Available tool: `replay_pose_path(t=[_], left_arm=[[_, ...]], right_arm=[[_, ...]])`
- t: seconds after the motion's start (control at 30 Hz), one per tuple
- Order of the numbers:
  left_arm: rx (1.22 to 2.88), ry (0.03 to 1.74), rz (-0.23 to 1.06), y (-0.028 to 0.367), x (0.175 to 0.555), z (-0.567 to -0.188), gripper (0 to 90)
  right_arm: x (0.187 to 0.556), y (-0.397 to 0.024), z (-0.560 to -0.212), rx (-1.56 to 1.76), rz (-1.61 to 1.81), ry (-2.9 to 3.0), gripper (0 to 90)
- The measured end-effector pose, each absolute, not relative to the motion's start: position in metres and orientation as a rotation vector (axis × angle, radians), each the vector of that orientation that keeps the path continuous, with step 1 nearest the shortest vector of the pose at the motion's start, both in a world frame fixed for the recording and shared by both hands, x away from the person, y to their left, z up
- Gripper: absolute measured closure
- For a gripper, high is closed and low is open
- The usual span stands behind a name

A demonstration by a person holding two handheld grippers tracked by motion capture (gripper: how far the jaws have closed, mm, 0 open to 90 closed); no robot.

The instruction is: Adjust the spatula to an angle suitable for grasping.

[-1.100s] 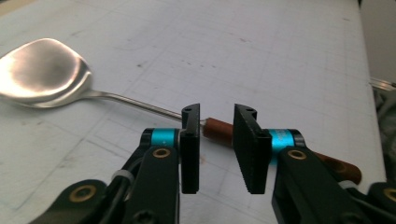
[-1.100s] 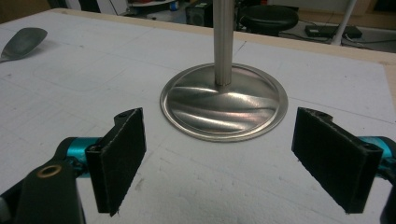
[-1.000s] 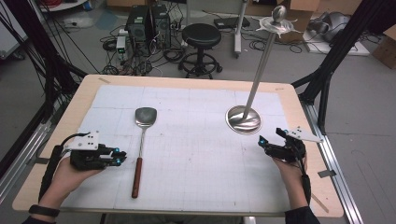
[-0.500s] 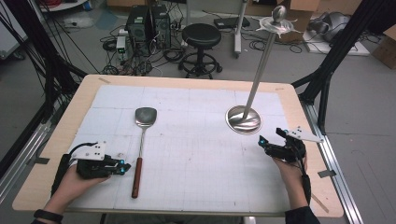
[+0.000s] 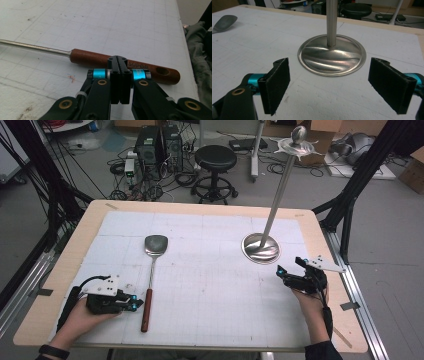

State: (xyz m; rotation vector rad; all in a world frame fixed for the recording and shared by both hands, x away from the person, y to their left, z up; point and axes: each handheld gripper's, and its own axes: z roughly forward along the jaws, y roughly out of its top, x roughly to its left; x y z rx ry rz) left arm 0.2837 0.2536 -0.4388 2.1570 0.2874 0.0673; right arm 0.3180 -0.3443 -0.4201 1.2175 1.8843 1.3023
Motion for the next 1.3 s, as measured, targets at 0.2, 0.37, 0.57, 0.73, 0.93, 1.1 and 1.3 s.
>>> replay_pose_path(t=[0.2,0.37,0.57,0.73,0.93,1.1,1.3], left_arm=[[2.174,0.289,0.067,0.253,0.284,-0.44,89.6],[2.186,0.279,0.062,0.252,0.285,-0.441,89.6],[2.171,0.308,0.079,0.253,0.286,-0.44,89.6],[2.149,0.369,0.113,0.249,0.292,-0.435,89.6],[2.157,0.452,0.173,0.24,0.303,-0.431,87.1],[2.125,0.553,0.257,0.237,0.309,-0.427,77.8],[2.085,0.697,0.314,0.232,0.315,-0.425,64.0]], right_arm=[[0.318,-0.344,-0.42,1.214,1.303,1.884,16.8],[0.318,-0.344,-0.42,1.215,1.304,1.884,16.9],[0.318,-0.344,-0.42,1.214,1.301,1.884,16.9],[0.319,-0.344,-0.421,1.213,1.299,1.887,16.9],[0.319,-0.344,-0.42,1.215,1.303,1.884,16.9],[0.32,-0.344,-0.421,1.219,1.306,1.886,16.9],[0.32,-0.344,-0.421,1.219,1.308,1.885,16.9]])
